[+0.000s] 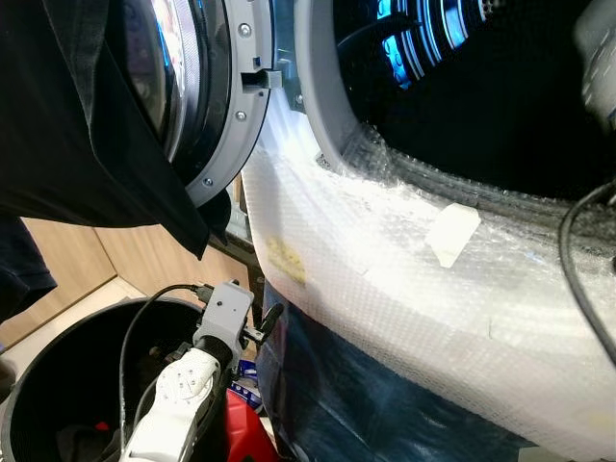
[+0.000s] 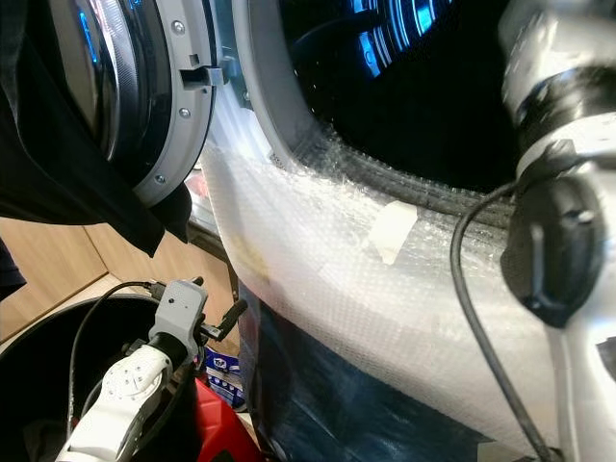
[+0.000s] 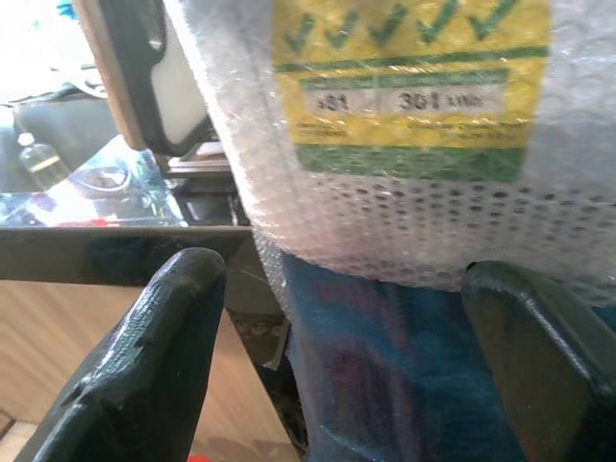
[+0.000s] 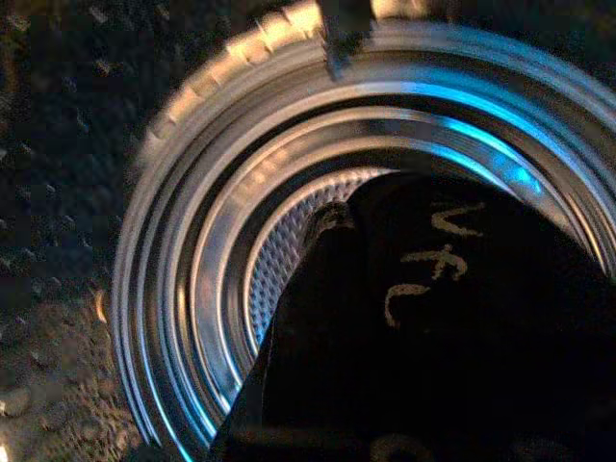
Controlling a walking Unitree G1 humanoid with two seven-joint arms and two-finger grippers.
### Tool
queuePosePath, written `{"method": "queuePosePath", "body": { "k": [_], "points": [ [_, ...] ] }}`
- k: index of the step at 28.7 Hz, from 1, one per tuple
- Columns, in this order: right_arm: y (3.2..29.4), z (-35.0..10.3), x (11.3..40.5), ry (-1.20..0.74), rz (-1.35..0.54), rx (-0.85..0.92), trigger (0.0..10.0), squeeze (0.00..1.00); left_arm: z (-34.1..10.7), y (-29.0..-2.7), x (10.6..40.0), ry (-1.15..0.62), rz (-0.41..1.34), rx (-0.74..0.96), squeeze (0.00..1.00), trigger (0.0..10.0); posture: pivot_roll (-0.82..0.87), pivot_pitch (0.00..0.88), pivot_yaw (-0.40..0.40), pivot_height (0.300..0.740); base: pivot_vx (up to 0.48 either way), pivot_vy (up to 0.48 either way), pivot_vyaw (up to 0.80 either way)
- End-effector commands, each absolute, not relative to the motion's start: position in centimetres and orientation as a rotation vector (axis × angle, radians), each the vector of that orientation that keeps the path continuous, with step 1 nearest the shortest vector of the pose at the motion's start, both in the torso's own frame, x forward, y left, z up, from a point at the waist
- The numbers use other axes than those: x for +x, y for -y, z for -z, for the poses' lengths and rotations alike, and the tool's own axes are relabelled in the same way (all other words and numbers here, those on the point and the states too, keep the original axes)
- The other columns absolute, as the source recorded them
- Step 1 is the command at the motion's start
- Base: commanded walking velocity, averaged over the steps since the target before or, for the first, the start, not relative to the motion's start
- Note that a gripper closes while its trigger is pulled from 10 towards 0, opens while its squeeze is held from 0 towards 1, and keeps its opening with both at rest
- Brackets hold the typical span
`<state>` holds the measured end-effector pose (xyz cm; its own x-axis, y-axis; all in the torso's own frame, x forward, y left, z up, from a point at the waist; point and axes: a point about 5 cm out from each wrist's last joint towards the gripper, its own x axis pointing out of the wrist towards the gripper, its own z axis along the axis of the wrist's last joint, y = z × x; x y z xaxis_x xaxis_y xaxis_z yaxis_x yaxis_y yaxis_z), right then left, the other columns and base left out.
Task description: Clothes washing
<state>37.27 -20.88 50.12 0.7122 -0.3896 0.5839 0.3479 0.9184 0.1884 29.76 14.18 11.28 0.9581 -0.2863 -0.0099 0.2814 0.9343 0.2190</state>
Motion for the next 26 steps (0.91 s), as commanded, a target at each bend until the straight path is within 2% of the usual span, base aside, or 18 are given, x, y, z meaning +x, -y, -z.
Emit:
{"method": "queuePosePath", "body": {
  "k": [1,4,5,6,10,15,16,26],
  "points": [
    [20.7,-49.3,37.8,0.619,0.391,0.052,0.0,0.0,-12.0,-14.4,29.7,0.06,0.28,0.232,0.0,10.0,0.14,0.0,-0.007,0.74,0.0,0.0,0.0],
    [19.9,-44.9,40.1,0.407,0.326,0.001,0.0,0.0,-12.0,-14.3,29.7,0.058,0.282,0.233,0.0,10.0,0.13,0.0,-0.003,0.74,0.0,0.0,0.0],
    [19.9,-44.9,40.1,0.407,0.326,0.001,0.0,0.0,-12.0,-14.3,29.7,0.058,0.282,0.233,0.0,10.0,0.13,0.0,-0.003,0.74,0.0,0.0,0.0],
    [19.5,-42.6,40.9,0.324,0.301,-0.017,10.0,0.0,-12.0,-14.3,29.7,0.058,0.285,0.232,0.0,10.0,0.13,0.0,-0.002,0.74,0.0,0.0,0.0],
    [18.9,-40.4,41.6,0.268,0.265,-0.105,10.0,0.0,-12.1,-14.1,29.7,0.061,0.294,0.233,0.0,10.0,0.14,0.0,-0.002,0.74,0.0,0.0,0.0],
    [19.1,-40.0,41.7,0.253,0.269,-0.098,10.0,0.0,-12.1,-14.1,29.5,0.057,0.292,0.231,0.0,10.0,0.14,0.0,0.002,0.74,0.0,0.0,0.0],
    [19.3,-40.1,41.7,0.253,0.277,-0.123,10.0,1.0,-12.1,-14.2,29.5,0.055,0.294,0.233,0.0,10.0,0.14,0.0,0.002,0.74,0.0,0.0,0.0],
    [20.7,-40.2,41.4,0.256,0.272,-0.076,10.0,1.0,-12.0,-13.9,29.5,0.047,0.305,0.231,0.0,10.0,0.12,0.008,-0.005,0.74,0.0,0.0,0.0]
  ]
}}
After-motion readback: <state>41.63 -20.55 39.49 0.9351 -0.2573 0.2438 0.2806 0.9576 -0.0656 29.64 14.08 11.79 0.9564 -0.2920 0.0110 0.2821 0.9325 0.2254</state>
